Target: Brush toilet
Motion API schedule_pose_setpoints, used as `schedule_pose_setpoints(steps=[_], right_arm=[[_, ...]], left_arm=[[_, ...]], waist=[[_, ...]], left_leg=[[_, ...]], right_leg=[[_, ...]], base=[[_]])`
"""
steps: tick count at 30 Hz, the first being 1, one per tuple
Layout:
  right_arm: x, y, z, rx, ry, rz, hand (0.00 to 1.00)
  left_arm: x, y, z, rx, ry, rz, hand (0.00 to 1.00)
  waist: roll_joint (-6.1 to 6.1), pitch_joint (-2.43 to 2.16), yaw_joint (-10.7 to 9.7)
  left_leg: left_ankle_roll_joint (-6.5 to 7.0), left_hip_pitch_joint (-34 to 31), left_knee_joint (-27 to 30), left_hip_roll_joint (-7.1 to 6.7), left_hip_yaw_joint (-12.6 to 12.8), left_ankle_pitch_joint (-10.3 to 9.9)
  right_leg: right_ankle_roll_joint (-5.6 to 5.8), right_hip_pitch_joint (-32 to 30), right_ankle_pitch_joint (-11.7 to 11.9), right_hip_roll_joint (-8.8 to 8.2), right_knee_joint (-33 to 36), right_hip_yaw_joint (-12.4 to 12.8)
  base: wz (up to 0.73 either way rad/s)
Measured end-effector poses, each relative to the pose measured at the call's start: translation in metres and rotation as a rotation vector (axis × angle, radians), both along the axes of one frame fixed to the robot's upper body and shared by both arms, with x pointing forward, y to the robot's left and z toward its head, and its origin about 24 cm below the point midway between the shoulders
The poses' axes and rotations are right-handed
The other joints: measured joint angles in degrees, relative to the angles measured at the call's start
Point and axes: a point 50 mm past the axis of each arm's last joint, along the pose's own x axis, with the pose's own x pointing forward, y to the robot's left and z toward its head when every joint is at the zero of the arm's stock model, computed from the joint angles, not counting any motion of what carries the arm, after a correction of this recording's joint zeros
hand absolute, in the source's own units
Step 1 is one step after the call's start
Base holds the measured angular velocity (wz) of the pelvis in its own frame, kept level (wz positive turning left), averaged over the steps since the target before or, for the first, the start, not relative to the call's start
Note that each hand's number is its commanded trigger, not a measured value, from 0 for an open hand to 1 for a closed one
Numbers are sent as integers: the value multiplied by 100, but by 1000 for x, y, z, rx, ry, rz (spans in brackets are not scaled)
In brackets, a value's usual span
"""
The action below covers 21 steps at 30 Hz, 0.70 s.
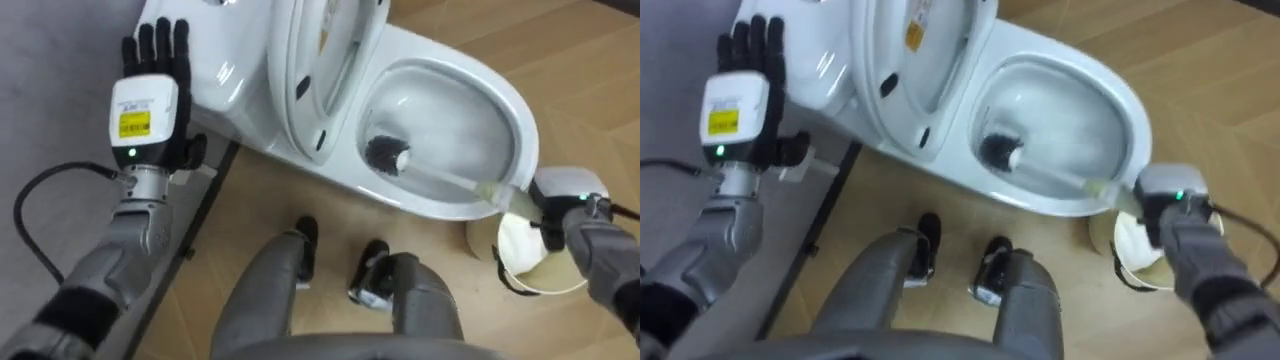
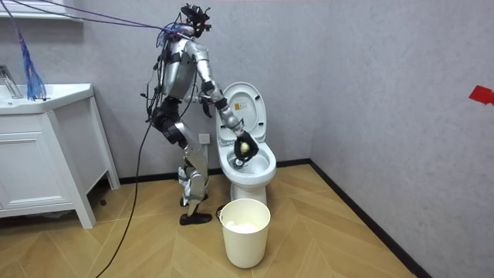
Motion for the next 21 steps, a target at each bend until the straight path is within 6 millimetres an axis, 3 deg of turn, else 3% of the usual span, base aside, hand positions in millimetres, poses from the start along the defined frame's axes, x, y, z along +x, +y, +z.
schedule_pose_setpoints(steps=[4, 8, 13, 15, 17, 21], right_arm=[[26, -6, 22, -56, -9, -5, 100], [39, -19, 45, -77, -56, -40, 100], [51, -20, 58, -52, -112, -61, 100], [54, -20, 63, -40, -132, -63, 100], [62, -19, 72, -46, -157, -53, 100], [71, -16, 84, -117, -181, 9, 100]], left_arm=[[15, -11, 15, 20, -50, -82, 0], [21, -10, 30, 44, -99, -132, 0], [26, -3, 47, 84, -152, -158, 0], [28, -2, 54, 90, -183, -161, 0], [29, 1, 57, 98, -205, -157, 0], [30, 6, 61, 157, -226, -153, 0]], waist=[[-29, 18, 157], [-118, 81, 210], [-171, 117, 131], [-254, 164, 98], [-288, 182, 4], [-336, 180, -47]], left_leg=[[-26, -254, 32, -98, -122, 92], [-46, -494, 90, -162, -153, 141], [-86, -769, 131, -212, -246, 235], [-116, -838, 130, -240, -286, 272], [-127, -898, 123, -287, -310, 317], [-139, -940, 132, -292, -318, 342]], right_leg=[[-31, -218, -45, -98, 147, -134], [-74, -474, -118, -203, 363, -192], [-132, -709, -154, -272, 487, -316], [-166, -787, -163, -301, 545, -350], [-178, -872, -180, -355, 626, -357], [-197, -932, -178, -363, 664, -356]], base=[[28], [13], [14], [11], [14], [2]])
